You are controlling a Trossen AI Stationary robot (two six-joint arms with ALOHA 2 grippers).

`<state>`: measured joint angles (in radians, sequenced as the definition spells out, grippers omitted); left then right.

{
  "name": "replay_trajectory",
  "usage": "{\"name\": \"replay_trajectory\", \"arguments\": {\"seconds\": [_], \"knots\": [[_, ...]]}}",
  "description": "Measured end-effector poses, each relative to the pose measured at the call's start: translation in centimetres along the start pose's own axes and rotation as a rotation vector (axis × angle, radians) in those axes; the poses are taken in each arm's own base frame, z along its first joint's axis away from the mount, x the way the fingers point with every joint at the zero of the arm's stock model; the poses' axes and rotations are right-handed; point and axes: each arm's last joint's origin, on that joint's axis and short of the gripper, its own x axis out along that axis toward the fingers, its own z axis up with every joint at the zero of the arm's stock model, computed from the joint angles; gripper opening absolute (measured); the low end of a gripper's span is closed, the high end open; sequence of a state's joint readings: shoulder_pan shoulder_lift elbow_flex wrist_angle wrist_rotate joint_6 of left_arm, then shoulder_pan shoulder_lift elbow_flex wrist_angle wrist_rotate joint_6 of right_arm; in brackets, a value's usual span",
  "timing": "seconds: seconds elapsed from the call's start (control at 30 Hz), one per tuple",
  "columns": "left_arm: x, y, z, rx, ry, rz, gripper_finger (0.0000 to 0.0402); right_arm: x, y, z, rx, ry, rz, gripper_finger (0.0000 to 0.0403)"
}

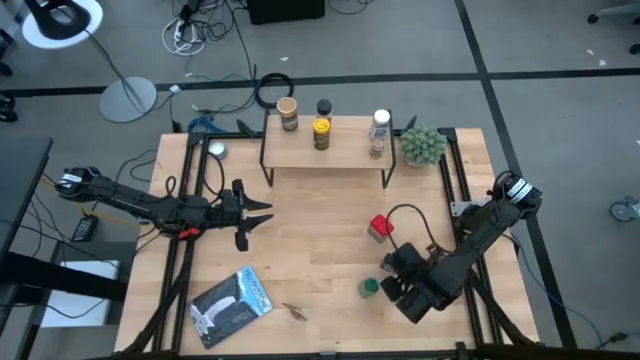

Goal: Shelf spices
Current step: Move the brown seasoning bottle to the center of the shelf

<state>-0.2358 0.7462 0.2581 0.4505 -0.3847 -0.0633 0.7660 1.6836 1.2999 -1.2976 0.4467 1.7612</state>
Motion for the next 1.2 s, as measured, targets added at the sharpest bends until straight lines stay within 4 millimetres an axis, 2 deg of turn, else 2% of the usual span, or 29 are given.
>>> {"name": "replay_trajectory", "arguments": {"seconds": [0.17,0.33,0.43,0.5,0.63,0.73,0.87,0.93,1.03,1.2], "knots": [[0.0,0.0,0.0,0.000,0.000,0.000,0.0131,-0.6,-1.9,2.6,0.077,-0.240,-0.179,0.0000],[0.0,0.0,0.0,0.000,0.001,0.000,0.0131,0.5,-3.6,5.7,0.149,-0.395,-0.143,0.0000],[0.0,0.0,0.0,0.000,0.001,0.000,0.0131,0.8,-5.7,7.5,0.181,-0.467,-0.167,0.0000],[0.0,0.0,0.0,0.000,0.002,0.000,0.0131,0.3,-7.4,8.9,0.201,-0.541,-0.147,0.0000],[0.0,0.0,0.0,0.005,0.002,0.000,0.0131,-1.0,-11.4,11.1,0.243,-0.574,-0.106,0.0000],[0.0,0.0,0.0,0.005,0.001,0.000,0.0131,-2.0,-14.3,12.2,0.260,-0.596,-0.045,0.0000],[0.0,0.0,0.0,0.009,0.001,0.007,0.0131,-2.0,-16.9,13.0,0.277,-0.660,0.053,0.0000],[0.0,0.0,0.0,0.009,0.000,0.008,0.0131,-1.4,-17.3,13.5,0.257,-0.674,0.126,0.0000],[0.0,0.0,0.0,0.010,0.000,0.010,0.0131,0.0,-16.7,14.9,0.174,-0.712,0.258,0.0000],[0.0,0.0,0.0,0.011,0.000,0.010,0.0131,2.7,-17.2,17.4,0.190,-0.747,0.218,0.0000]]}}
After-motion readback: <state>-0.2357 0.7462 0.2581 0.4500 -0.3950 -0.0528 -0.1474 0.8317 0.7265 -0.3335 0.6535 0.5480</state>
